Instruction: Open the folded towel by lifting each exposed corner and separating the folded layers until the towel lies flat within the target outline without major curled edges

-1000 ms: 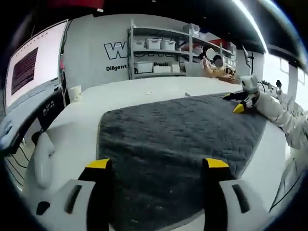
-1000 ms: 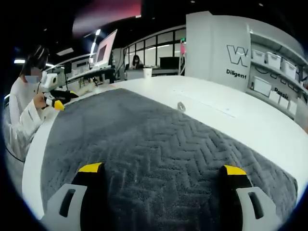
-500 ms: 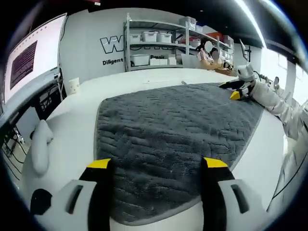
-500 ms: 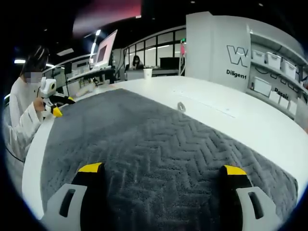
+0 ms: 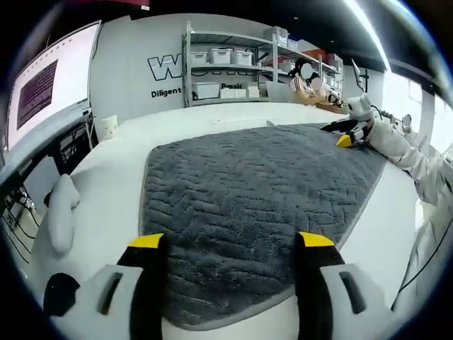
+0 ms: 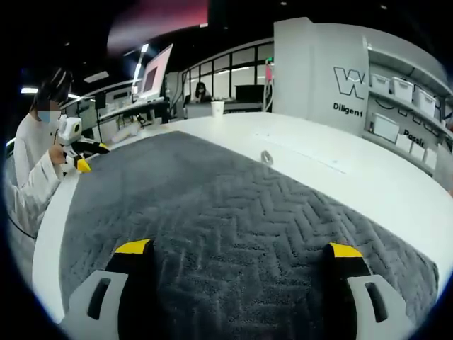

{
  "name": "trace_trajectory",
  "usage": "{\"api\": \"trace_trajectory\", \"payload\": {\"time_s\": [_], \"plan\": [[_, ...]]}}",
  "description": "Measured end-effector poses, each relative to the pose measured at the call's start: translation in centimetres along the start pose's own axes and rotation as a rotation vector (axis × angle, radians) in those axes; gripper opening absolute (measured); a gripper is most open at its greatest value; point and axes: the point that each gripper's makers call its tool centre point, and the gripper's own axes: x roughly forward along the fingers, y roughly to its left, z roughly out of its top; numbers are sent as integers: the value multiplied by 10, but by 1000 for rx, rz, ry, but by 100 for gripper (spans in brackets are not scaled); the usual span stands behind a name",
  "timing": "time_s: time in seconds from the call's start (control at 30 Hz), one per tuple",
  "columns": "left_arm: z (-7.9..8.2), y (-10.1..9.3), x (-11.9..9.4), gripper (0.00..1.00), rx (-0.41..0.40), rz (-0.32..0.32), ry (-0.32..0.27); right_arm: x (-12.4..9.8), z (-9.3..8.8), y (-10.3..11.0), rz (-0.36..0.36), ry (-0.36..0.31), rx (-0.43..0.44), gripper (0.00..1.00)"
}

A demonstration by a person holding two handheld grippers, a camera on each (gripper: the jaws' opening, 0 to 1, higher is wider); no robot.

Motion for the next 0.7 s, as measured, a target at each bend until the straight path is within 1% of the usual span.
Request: {"api": "trace_trajectory", "payload": {"time_s": [0.17,0.23,0.3,0.4,0.47,0.57,0.63,0.7], "plan": [[0,0,-1,72,0,-5,5,0,0,0,0,0,0,99],[2,-1,-2,73,-13,-17,-1,0,0,0,0,0,0,99],[8,-4,-6,72,-40,-30,-38,0,0,0,0,-1,0,99],[15,-5,-15,70,-89,-22,-90,0,0,0,0,-1,0,99],[18,-2,-22,67,-117,4,-115,0,0,0,0,-1,0,99],[17,1,-35,63,-135,50,-135,0,0,0,0,-2,0,99],[15,-1,-41,63,-138,68,-136,0,1,0,0,-2,0,99],[12,1,-45,63,-137,100,-132,0,1,0,-1,-2,0,99]]}}
